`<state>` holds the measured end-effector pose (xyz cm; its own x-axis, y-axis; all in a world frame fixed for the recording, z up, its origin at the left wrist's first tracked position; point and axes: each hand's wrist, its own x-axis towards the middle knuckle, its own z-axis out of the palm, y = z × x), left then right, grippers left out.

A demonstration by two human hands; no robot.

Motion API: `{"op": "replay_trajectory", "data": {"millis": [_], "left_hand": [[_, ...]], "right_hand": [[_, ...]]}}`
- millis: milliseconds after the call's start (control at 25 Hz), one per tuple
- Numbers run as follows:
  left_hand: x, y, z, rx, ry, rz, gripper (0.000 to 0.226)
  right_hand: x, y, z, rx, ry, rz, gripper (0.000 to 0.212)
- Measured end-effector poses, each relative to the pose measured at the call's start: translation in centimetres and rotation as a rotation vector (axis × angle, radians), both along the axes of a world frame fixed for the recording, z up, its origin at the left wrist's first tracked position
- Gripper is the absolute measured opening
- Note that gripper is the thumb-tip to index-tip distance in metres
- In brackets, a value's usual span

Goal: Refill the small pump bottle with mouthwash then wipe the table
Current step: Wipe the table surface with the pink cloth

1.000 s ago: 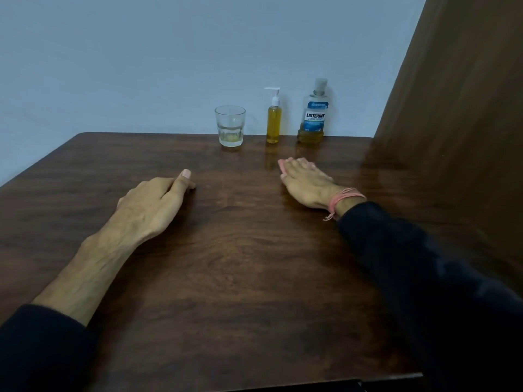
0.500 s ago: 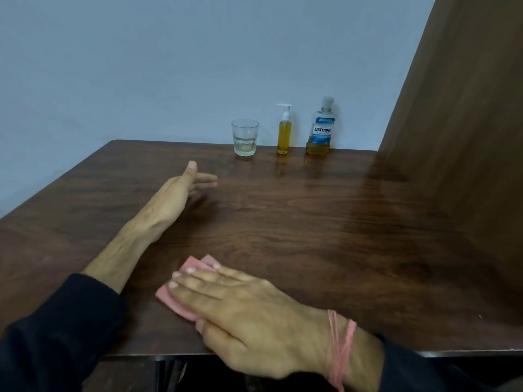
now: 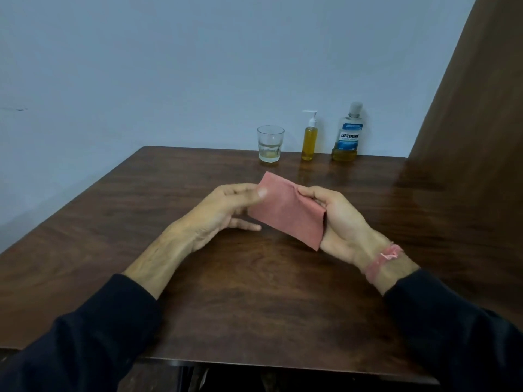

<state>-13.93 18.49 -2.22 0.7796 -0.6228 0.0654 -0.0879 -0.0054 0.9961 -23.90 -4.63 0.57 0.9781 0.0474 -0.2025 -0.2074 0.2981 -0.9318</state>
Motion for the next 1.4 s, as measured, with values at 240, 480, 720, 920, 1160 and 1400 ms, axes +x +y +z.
{"op": "replay_trajectory", "data": {"millis": [240,480,720,920,1160,1400], "left_hand": [[0.6,-0.3,-0.2,0.008,-0.091,0.264,0.026],[0.2,-1.0,-1.0,0.125,-0.294,0.568,0.035],[-0.4,-1.0,-0.3,0.086,-0.113,0.304,0.055],[0.4,-0.6,-0.8,0.096,-0.182,0.369,0.028],[2.2,-1.1,-1.5,0.320,-0.464,0.654,0.048],[9.1,-1.5,-0.2,0.606,-0.619,0.619,0.032]], "right_hand": [[1.9,0.1,-2.4,-0.116,-0.195,0.010,0.038],[1.0,0.7,-4.2,-0.953,-0.834,-0.329,0.041],[0.8,2.3,-4.7,-1.121,-0.835,-0.071,0.058],[1.0,2.2,-5.2,-1.235,-0.630,0.140,0.083],[1.2,1.4,-4.8,-1.305,-0.671,0.058,0.065],[1.3,1.3,-5.0,-1.347,-0.670,0.097,0.048]]}}
